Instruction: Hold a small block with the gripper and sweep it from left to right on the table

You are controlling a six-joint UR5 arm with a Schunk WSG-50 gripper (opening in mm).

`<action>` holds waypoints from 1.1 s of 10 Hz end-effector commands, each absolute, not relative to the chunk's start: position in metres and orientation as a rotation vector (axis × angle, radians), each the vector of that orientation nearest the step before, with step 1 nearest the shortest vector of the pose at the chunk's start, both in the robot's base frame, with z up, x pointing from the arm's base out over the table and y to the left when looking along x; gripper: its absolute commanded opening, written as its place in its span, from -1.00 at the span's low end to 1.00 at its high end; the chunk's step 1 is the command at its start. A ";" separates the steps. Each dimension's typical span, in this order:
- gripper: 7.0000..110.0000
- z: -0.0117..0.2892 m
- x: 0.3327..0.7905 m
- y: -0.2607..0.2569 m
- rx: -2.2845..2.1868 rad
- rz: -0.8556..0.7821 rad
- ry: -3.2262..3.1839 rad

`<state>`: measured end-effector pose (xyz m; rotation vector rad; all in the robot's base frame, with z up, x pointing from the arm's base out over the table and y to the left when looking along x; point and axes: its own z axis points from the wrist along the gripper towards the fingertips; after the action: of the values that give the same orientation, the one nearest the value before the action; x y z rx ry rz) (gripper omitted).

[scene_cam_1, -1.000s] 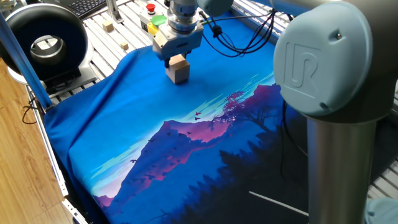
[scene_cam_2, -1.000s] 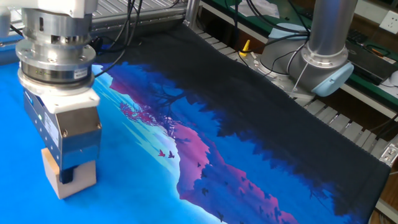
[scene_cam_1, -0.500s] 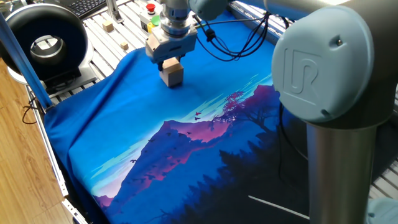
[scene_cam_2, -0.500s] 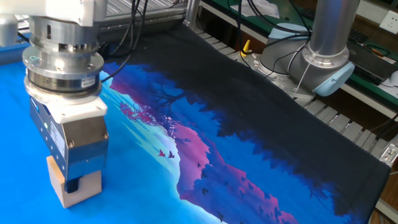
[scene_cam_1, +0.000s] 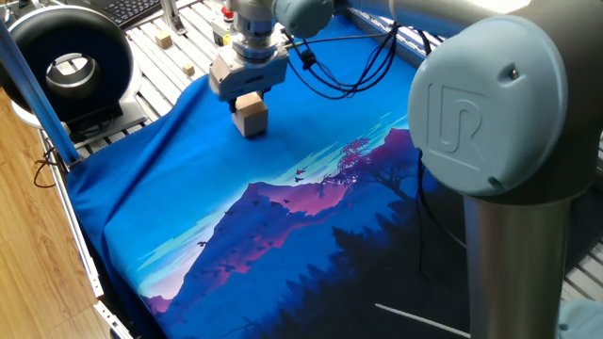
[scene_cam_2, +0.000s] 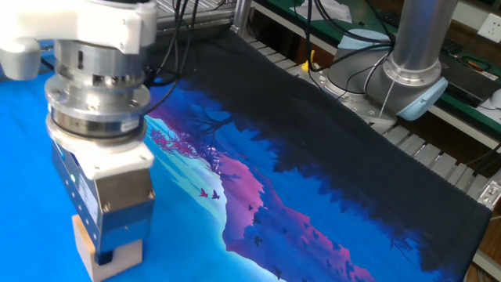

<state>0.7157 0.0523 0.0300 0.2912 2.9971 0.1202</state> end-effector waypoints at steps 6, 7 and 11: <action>-1.00 0.031 0.718 0.091 0.359 0.159 2.983; -1.00 0.030 0.720 0.091 0.354 0.162 2.981; -1.00 0.024 0.723 0.090 0.346 0.155 2.976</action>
<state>0.7208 0.0888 0.0248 0.3377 2.9796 0.1425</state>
